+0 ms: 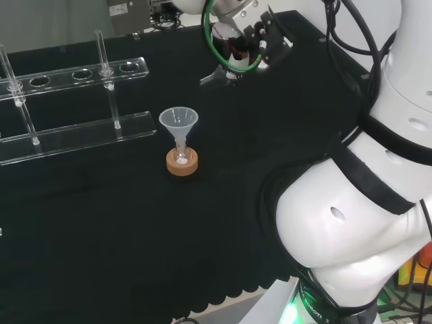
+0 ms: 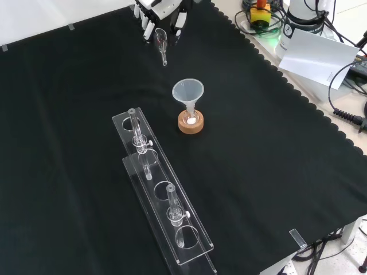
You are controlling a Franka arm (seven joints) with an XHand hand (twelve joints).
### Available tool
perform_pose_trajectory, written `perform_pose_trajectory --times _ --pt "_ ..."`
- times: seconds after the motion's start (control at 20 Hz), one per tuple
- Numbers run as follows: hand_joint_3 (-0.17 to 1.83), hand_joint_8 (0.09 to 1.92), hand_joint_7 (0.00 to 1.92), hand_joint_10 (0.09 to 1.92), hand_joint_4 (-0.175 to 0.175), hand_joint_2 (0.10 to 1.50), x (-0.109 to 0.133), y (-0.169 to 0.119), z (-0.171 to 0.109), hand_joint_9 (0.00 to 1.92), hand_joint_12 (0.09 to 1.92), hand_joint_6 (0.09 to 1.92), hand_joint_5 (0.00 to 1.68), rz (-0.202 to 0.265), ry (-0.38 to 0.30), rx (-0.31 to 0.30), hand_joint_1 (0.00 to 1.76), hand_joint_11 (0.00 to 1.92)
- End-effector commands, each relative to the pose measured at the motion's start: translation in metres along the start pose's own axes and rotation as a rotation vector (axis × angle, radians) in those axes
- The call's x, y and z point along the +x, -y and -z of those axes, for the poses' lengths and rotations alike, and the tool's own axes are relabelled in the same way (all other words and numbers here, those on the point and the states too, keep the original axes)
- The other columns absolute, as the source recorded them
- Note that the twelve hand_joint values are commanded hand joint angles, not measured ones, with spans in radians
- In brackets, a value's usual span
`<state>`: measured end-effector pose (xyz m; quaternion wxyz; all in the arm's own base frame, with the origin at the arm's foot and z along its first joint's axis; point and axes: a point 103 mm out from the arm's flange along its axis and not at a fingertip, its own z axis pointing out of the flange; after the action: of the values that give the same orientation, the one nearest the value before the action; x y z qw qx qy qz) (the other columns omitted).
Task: Put the weighing funnel back on the table.
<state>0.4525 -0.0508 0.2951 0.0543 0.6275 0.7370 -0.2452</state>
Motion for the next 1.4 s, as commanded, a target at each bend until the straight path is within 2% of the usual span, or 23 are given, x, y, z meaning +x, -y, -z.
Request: perform_pose_trajectory --times 0.05,0.45,1.05,1.4 --pt "0.5 0.37 1.24 0.09 0.175 0.83 -0.007 -0.002 -0.024 1.46 0.78 0.96 1.07 0.005 -0.099 -0.004 1.06 1.22" --pt "0.5 0.37 1.24 0.09 0.175 0.83 -0.007 -0.013 -0.055 1.46 0.78 0.96 1.07 0.015 -0.182 0.003 1.06 1.22" --pt "0.5 0.37 1.23 0.09 0.175 0.83 -0.001 -0.034 -0.102 1.46 0.78 0.96 1.07 0.035 -0.239 0.04 1.06 1.22" --pt "0.5 0.37 1.23 0.09 0.175 0.83 0.004 -0.046 -0.117 1.46 0.78 0.96 1.07 0.05 -0.262 0.054 1.06 1.21"
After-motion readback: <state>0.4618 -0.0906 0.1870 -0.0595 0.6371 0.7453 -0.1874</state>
